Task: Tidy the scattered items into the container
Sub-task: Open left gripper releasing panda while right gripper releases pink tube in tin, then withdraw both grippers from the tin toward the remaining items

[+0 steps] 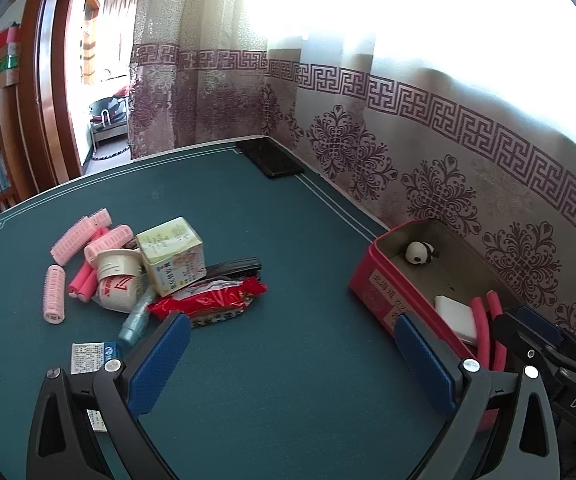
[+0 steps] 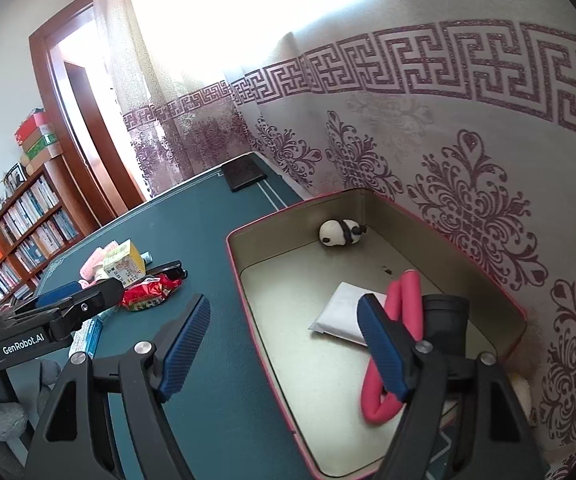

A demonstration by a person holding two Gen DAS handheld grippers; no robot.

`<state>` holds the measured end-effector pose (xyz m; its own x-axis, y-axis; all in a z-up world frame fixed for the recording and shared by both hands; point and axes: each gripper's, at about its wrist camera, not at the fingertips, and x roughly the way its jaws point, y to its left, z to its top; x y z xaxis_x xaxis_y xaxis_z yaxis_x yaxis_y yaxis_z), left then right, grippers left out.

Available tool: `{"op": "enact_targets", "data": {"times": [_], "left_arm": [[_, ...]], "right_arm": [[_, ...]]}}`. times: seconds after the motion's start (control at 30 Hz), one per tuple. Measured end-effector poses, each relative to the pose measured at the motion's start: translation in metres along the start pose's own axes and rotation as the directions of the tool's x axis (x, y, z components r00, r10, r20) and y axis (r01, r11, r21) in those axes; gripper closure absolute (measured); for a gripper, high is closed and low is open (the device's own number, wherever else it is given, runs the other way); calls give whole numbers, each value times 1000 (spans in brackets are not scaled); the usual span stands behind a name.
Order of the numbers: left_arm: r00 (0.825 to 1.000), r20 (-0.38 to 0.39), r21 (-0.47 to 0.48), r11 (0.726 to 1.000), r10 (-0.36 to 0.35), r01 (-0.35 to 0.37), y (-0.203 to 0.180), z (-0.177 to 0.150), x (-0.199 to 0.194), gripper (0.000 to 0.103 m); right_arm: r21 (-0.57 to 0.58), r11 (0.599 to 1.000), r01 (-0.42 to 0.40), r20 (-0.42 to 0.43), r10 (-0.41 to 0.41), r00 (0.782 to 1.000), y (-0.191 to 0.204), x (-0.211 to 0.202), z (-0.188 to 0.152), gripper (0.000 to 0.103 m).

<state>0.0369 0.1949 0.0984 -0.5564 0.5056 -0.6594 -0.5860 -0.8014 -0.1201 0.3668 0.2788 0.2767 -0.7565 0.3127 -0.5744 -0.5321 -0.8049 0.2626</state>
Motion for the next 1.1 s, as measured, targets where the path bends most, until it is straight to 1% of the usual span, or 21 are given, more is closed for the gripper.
{"op": "enact_targets", "data": {"times": [0.3,0.43,0.63,0.73,0.87,1.0,1.1], "left_arm": [[999,-1,-29,998,47,-47,29,-13,-10,0],[998,-11,-59,996,62,-63,45,-19,-12,0],[997,-23,-105,991,79,-81,70,-27,-13,0],[995,-35,-130,986,98,-101,87,-33,-13,0],[989,-68,-179,974,131,-141,115,-45,-11,0],[980,-121,-264,946,161,-188,147,-59,-4,0],[974,-138,-308,927,179,-214,165,-64,-1,0]], "right_arm": [[-41,998,-40,-46,39,998,29,12,-9,24],[-62,996,-57,-66,53,996,42,17,-14,24],[-100,992,-83,-119,71,990,62,28,-23,23],[-112,989,-96,-139,80,987,71,32,-29,23],[-121,987,-110,-163,89,983,80,39,-33,23],[-135,983,-122,-187,96,978,88,45,-38,23],[-146,981,-130,-205,99,974,95,49,-42,23]]}}
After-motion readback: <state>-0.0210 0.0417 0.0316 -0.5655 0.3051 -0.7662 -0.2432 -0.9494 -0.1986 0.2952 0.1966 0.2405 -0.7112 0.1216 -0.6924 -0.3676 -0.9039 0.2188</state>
